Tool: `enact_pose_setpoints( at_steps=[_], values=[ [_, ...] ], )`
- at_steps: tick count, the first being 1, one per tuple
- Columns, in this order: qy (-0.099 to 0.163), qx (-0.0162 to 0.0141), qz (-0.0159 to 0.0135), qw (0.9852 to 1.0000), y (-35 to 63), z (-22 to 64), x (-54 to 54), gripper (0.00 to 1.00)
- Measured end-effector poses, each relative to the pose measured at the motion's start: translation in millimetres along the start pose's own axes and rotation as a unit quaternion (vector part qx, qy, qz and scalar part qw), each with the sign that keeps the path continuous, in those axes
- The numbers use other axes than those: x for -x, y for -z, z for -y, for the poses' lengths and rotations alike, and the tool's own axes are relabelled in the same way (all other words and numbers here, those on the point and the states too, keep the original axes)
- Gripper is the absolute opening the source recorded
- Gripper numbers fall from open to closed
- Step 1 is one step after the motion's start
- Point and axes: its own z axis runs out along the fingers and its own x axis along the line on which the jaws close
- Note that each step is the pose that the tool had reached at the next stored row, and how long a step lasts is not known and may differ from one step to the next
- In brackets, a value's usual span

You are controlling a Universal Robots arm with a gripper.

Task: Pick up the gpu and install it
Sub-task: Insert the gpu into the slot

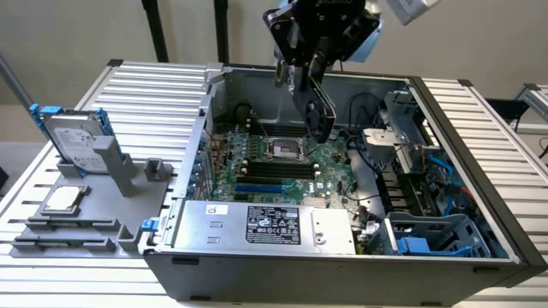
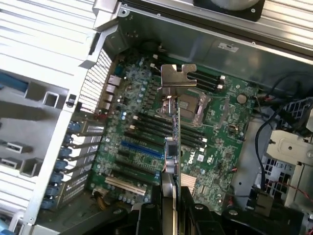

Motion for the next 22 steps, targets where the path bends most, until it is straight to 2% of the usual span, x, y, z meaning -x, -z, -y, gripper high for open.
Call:
enact_pose_setpoints(
  at_steps=[5,10,13,16,19,22],
  values=[
    [0.046,-0.0012,-0.0036,0.9990,0.0,0.0,0.0,0.27],
    [0.090,-0.0022,-0.0070,0.9959,-0.2,0.0,0.0,0.27],
    [0.118,-0.0030,-0.0091,0.9930,-0.4,0.0,0.0,0.27],
    [0.145,-0.0038,-0.0108,0.9894,-1.0,0.1,0.0,0.27],
    [0.171,-0.0047,-0.0124,0.9852,-1.7,0.1,0.0,0.27],
    [0.198,-0.0057,-0.0136,0.9800,-2.7,0.2,0.1,0.27]
  ],
)
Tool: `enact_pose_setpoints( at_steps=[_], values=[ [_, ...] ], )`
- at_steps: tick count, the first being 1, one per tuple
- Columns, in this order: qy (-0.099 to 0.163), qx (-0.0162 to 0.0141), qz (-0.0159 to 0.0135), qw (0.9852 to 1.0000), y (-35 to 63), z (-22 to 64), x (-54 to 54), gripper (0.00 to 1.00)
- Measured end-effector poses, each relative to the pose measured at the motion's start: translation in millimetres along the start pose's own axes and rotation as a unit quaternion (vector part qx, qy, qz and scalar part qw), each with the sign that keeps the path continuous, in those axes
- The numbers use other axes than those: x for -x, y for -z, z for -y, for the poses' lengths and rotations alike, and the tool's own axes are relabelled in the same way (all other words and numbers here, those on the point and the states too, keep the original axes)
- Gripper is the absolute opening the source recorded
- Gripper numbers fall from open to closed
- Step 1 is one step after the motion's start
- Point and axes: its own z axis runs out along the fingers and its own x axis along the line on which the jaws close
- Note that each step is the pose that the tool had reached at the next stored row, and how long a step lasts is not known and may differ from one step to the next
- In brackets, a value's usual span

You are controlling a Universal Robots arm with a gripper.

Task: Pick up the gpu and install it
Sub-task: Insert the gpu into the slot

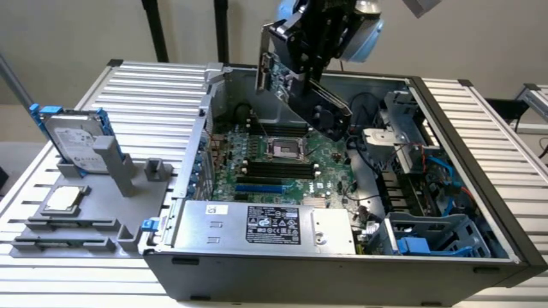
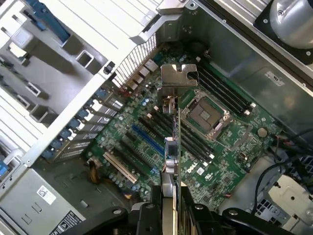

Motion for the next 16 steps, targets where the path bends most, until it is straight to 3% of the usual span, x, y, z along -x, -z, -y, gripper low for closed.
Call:
enact_pose_setpoints(
  at_steps=[4,8,12,16],
  values=[
    [0.037,-0.0016,-0.0019,0.9993,-1.3,0.1,0.0,0.27],
    [0.073,-0.0032,-0.0035,0.9973,-3.2,0.2,0.0,0.27],
    [0.109,-0.0051,-0.0051,0.9940,-5.7,0.4,0.1,0.27],
    [0.145,-0.0070,-0.0066,0.9893,-8.3,0.6,0.1,0.27]
  ],
)
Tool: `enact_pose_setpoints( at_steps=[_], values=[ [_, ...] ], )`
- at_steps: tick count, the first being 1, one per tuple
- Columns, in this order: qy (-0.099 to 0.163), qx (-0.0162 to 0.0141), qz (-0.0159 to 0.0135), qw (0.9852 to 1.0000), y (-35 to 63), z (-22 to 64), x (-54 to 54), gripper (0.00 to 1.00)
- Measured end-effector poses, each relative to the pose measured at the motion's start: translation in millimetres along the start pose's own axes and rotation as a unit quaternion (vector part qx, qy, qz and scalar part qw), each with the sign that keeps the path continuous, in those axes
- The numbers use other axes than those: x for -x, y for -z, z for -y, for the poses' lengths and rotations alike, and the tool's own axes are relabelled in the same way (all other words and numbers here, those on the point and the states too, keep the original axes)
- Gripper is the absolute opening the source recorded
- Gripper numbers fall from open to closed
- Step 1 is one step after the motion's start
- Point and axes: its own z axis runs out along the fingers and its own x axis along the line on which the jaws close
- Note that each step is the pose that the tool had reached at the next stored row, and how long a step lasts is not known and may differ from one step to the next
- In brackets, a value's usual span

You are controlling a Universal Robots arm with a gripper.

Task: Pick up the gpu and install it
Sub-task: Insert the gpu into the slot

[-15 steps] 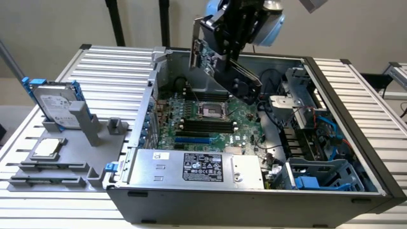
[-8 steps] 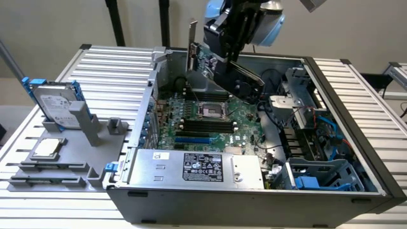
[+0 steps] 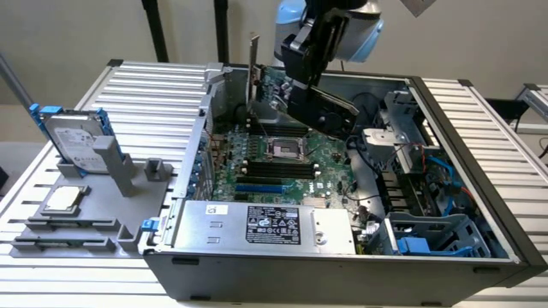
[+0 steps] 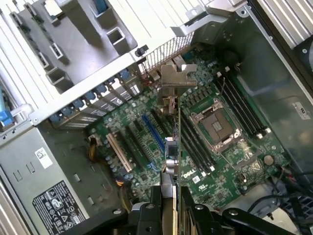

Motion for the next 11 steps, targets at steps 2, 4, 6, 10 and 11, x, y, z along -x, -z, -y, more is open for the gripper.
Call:
enact_pose_setpoints(
  at_steps=[2,4,6,10,11],
  values=[
    [0.018,-0.0008,-0.0008,0.9998,-1.5,0.1,0.0,0.27],
    [0.036,-0.0014,-0.0019,0.9994,-3.1,0.2,0.1,0.27],
    [0.054,-0.0019,-0.0029,0.9985,-5.0,0.3,0.1,0.27],
    [0.091,-0.0025,-0.0041,0.9959,-9.4,0.6,0.2,0.27],
    [0.100,-0.0025,-0.0042,0.9950,-10.4,0.7,0.2,0.27]
  ],
)
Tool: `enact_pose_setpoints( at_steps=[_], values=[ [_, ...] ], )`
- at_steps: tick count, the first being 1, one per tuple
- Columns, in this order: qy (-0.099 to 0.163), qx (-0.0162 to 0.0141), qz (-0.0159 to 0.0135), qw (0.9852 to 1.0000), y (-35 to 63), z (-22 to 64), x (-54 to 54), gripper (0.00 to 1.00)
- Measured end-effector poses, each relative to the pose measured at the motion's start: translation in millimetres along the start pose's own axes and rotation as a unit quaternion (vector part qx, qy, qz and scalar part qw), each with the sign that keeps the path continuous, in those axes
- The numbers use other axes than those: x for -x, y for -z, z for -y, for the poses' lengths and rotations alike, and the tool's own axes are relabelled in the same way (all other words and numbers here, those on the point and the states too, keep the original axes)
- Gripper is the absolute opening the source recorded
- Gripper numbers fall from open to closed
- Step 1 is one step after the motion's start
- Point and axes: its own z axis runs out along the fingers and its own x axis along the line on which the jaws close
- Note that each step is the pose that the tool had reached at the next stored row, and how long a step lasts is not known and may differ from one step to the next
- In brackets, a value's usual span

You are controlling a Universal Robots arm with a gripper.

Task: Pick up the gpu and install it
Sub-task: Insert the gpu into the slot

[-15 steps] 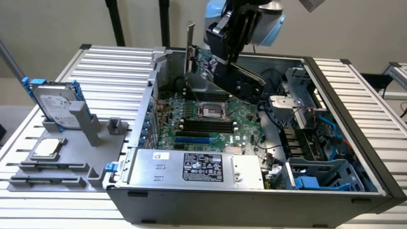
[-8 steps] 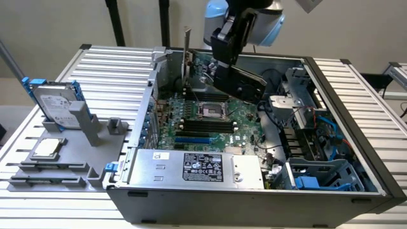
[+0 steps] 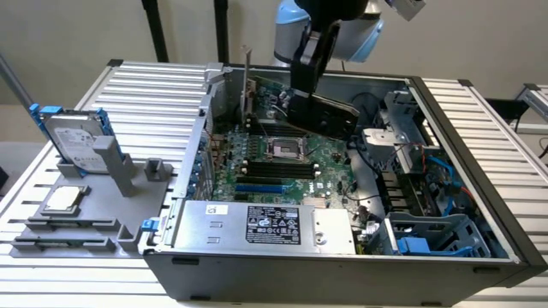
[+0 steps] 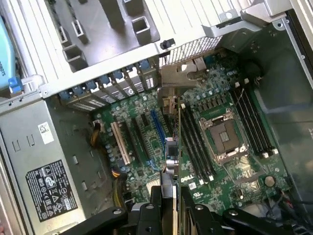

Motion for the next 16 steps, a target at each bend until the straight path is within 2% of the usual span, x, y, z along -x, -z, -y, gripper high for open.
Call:
enact_pose_setpoints(
  at_steps=[4,8,13,16],
  values=[
    [0.036,-0.0003,-0.0003,0.9993,-4.2,0.3,0.0,0.27],
    [0.072,-0.0005,-0.0004,0.9974,-8.5,0.5,0.1,0.27],
    [0.118,-0.0008,-0.0004,0.9930,-13.7,0.9,0.1,0.27],
    [0.145,-0.0009,0.0004,0.9895,-16.8,1.0,0.1,0.27]
  ],
)
